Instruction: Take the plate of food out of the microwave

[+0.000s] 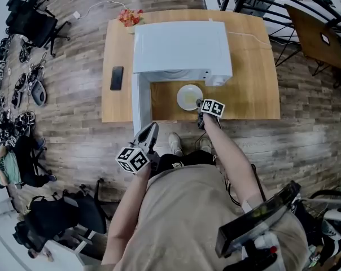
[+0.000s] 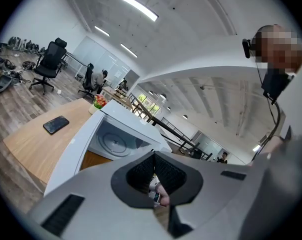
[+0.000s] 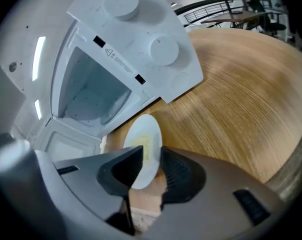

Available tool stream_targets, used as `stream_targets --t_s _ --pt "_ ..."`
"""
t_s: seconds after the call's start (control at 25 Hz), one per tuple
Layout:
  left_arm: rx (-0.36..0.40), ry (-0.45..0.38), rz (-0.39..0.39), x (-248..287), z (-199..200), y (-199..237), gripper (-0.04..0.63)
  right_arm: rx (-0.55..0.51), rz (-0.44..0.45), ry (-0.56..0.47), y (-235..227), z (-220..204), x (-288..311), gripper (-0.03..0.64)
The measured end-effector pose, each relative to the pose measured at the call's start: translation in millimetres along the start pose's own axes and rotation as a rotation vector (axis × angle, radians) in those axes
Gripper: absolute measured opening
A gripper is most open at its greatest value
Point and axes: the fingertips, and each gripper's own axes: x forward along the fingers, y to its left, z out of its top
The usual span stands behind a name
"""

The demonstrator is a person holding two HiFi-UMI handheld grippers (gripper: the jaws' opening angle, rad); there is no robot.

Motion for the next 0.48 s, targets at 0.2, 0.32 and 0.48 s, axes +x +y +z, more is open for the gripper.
stream_targets --t_s 0.2,0.32,0.48 --pt "0.019 -0.002 -0.062 -6 12 -10 0.003 -0.210 -0.073 -0.028 9 1 9 0.373" --pt "0.016 -0.011 -0.093 -5 17 -14 0.003 -0.325 -0.098 -0.126 18 19 -9 0.387" --pt "-0.001 -0.040 -0.124 1 32 -20 0.003 -0.371 0.028 -0.270 61 46 -64 0.387"
